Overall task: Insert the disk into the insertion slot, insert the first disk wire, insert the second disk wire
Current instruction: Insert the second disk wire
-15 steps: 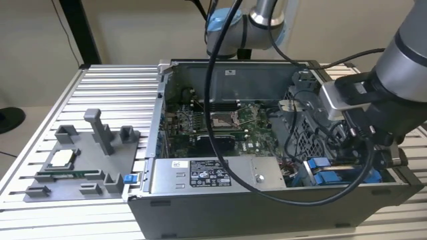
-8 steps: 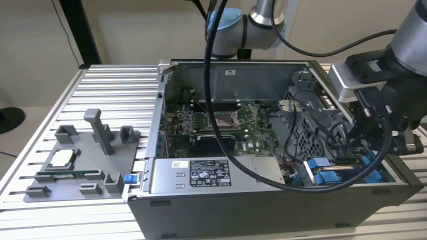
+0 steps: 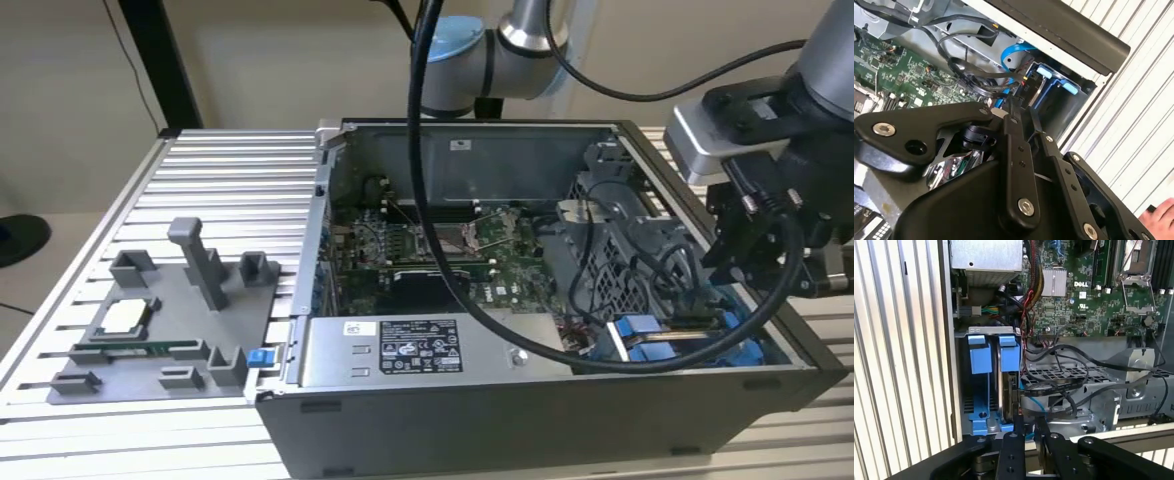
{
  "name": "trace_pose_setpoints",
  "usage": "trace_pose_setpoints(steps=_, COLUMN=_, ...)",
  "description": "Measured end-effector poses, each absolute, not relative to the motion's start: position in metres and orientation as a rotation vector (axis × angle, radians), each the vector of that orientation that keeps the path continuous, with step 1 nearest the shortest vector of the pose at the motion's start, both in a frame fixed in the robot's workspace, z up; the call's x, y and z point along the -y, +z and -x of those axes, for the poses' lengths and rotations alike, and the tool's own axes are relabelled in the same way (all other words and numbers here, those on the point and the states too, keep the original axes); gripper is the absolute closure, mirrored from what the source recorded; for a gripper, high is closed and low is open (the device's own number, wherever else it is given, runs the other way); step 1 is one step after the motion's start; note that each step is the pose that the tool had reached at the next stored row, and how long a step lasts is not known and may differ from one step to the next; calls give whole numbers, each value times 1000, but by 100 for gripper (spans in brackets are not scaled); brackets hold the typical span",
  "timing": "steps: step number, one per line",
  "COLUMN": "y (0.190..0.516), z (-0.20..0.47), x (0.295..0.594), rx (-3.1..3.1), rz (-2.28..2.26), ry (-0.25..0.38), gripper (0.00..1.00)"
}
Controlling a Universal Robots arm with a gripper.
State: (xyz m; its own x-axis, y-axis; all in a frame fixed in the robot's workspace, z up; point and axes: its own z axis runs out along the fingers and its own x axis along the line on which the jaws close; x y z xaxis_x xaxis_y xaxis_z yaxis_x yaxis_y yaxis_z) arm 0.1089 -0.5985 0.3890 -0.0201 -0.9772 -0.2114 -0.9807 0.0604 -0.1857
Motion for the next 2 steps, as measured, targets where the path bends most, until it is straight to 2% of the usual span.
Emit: trace_pose_setpoints(steps=2, y=389, z=-109, x=598, rx=-2061, rz=1978, ry=18, gripper=0)
